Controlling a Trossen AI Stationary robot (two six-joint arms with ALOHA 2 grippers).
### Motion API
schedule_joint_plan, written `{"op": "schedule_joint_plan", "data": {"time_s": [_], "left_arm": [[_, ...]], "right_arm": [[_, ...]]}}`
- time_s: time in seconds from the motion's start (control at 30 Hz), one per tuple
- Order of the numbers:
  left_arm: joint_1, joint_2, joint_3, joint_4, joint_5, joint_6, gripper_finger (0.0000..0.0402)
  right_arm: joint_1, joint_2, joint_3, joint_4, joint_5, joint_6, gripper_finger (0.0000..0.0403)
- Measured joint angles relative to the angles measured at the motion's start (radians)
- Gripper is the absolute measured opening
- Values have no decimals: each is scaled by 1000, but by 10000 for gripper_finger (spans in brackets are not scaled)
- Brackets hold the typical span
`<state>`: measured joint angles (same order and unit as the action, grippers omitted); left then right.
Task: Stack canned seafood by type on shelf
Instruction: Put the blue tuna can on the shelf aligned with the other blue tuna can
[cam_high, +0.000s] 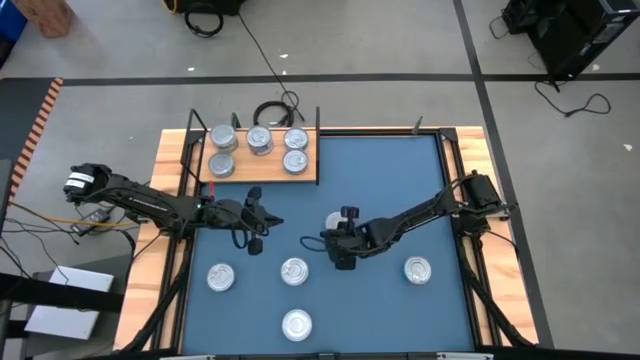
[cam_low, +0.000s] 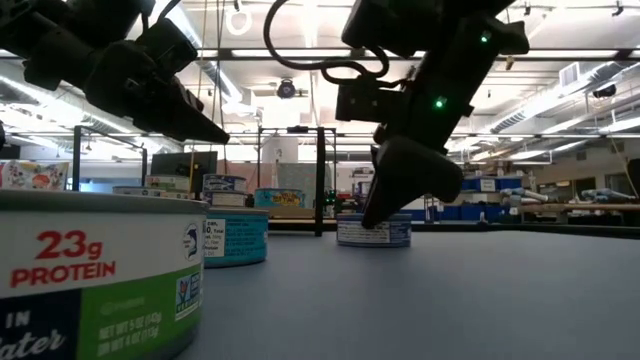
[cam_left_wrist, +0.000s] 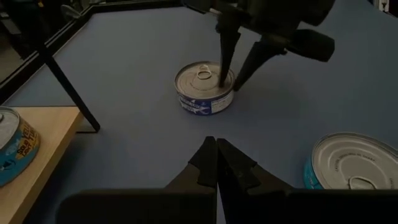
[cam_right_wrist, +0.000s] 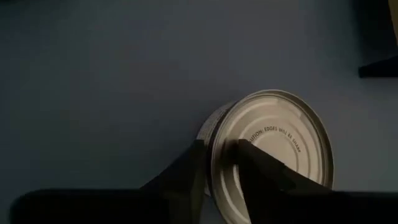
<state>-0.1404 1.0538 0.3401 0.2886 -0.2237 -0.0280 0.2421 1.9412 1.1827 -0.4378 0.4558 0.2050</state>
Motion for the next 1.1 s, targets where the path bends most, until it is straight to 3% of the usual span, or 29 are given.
{"op": "schedule_joint_plan", "data": {"time_s": [0.27, 0.57, 0.93, 1.1], "left_arm": [[0, 0, 0, 0, 0, 21, 5], [0, 0, 0, 6, 0, 17, 5], [0, 0, 0, 6, 0, -6, 5], [0, 0, 0, 6, 0, -9, 5]], "right_arm": [[-2, -9, 0, 7, -27, -33, 8], [-53, -109, -7, 69, -249, 21, 4], [-147, -116, -6, 209, -610, 294, 2], [-181, -116, -6, 285, -720, 375, 2]]}}
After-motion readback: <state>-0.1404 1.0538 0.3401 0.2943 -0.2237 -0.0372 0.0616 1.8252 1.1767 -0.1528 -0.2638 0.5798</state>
